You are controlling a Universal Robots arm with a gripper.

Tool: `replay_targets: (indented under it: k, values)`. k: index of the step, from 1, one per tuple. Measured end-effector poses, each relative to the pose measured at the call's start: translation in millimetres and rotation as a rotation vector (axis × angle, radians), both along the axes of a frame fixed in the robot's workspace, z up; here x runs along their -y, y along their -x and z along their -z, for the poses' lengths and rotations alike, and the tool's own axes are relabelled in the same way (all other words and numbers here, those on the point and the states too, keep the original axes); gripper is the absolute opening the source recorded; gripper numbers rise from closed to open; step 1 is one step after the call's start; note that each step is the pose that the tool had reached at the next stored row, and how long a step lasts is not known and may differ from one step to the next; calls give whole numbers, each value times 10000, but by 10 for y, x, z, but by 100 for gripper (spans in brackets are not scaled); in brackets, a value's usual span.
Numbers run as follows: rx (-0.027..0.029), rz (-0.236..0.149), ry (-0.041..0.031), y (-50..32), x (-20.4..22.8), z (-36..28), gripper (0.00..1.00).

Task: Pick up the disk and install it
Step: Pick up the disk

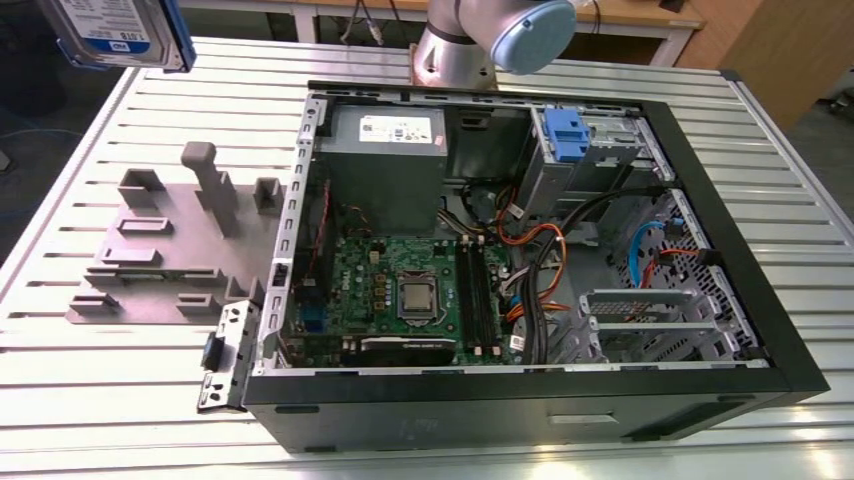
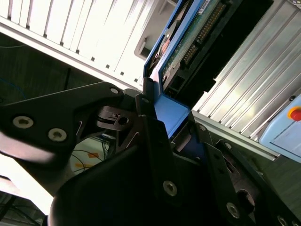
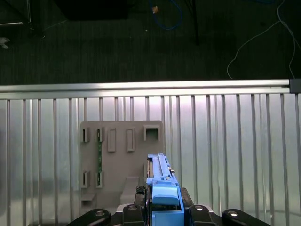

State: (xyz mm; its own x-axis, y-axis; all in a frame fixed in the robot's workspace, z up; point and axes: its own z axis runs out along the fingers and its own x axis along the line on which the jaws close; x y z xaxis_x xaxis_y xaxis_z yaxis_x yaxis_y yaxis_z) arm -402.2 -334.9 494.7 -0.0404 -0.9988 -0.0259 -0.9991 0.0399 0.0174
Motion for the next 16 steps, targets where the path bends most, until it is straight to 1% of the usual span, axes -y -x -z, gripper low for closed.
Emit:
replay_targets:
  k: [16]
  values:
    - [0, 0, 0, -106, 0, 0, 37]
